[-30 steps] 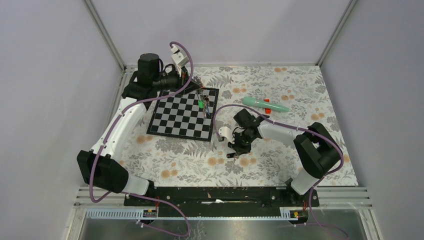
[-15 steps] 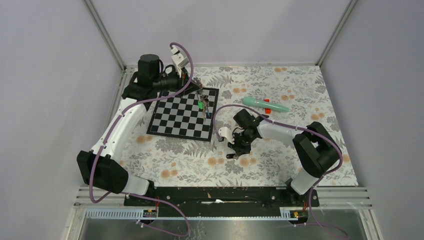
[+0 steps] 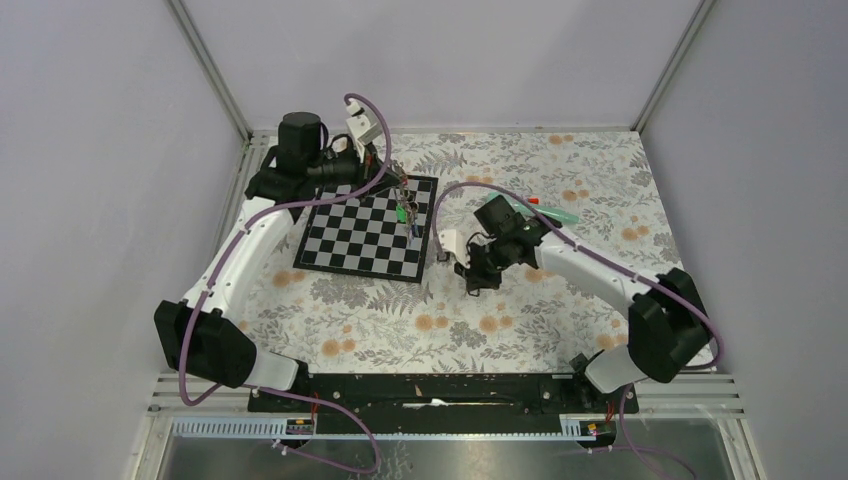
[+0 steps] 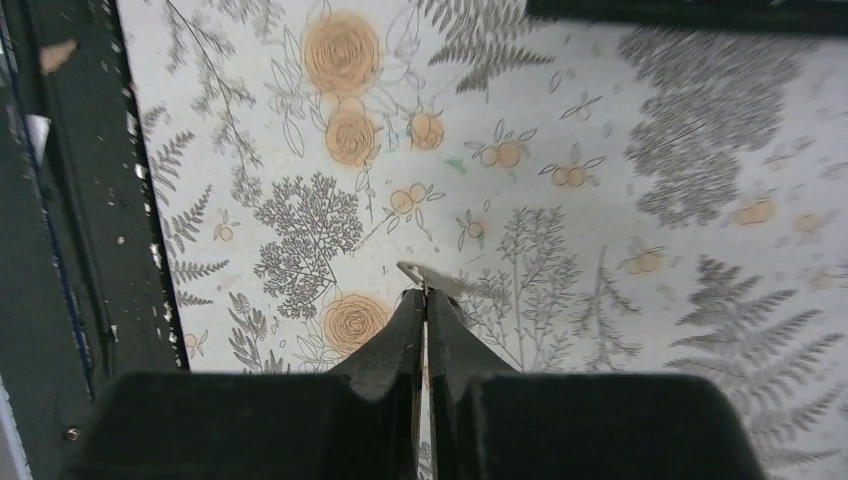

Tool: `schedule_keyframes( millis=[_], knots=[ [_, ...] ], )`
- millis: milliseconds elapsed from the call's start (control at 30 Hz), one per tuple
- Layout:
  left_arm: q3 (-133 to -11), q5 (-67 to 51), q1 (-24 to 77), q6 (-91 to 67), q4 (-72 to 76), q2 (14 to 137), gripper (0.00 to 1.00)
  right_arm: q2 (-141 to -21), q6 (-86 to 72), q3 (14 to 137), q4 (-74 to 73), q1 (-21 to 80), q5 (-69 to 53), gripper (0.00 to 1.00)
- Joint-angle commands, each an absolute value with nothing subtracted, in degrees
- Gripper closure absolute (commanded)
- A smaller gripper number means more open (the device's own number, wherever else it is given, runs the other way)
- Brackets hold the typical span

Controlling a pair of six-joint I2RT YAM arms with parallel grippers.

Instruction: Put the keys on the keyring

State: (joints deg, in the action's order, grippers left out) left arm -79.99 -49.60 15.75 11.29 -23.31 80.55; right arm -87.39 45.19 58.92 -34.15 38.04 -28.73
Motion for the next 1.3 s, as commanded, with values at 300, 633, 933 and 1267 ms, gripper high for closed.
schedule_keyframes(
  millis=[300,633,933,1267],
  knots=[
    [-82.24,-52.15,24.61,27.83,-30.06,80.59,1.0,-79.53,35.47,77.72,-40.92,35.17,-39.1,1.0],
    [-81.8,-50.48,29.34,27.25,-27.8,81.13,1.0,-82.38,24.62,82.94,-35.75,28.57,-50.53,1.0],
    [-78.92,-41.42,32.78,20.19,-22.45,80.47,1.0,-83.04,14.86,80.47,-28.03,25.62,-55.96,1.0],
    [-77.56,-37.88,34.45,16.93,-20.39,79.94,1.0,-83.68,8.55,77.74,-22.74,23.45,-56.23,1.0]
  ],
)
